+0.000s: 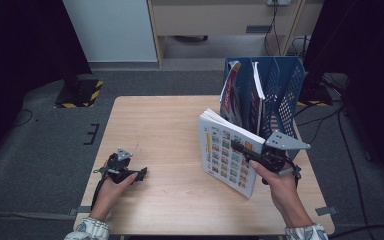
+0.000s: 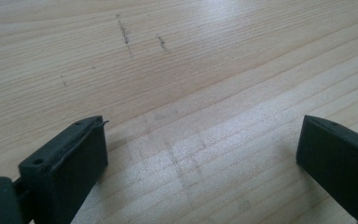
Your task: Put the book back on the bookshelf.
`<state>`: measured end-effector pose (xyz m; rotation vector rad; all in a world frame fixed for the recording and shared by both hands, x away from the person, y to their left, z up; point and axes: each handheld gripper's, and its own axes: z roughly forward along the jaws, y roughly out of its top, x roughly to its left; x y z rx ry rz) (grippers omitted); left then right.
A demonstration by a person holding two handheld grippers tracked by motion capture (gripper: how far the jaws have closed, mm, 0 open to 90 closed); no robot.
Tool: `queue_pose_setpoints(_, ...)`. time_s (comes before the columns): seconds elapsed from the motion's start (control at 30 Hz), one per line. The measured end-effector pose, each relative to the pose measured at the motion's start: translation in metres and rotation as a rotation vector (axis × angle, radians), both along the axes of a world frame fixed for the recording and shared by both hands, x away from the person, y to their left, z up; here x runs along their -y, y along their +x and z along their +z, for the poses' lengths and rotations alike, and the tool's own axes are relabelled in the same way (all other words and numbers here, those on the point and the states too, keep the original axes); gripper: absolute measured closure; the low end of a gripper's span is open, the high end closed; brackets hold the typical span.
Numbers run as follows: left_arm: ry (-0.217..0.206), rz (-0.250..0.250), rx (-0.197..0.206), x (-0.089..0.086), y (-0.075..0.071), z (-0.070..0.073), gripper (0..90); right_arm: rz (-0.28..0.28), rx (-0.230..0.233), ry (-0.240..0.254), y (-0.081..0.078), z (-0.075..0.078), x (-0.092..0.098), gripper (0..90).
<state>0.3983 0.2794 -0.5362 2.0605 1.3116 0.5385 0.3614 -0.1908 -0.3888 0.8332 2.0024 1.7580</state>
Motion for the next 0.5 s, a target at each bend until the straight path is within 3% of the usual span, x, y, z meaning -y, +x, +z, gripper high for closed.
queue_pose_setpoints(0.5, 0.0, 0.001, 0.001, 0.0, 0.0, 0.0, 1.3, -0.043, -0.009, 0.016, -0.01, -0.001, 0.026, 73.8)
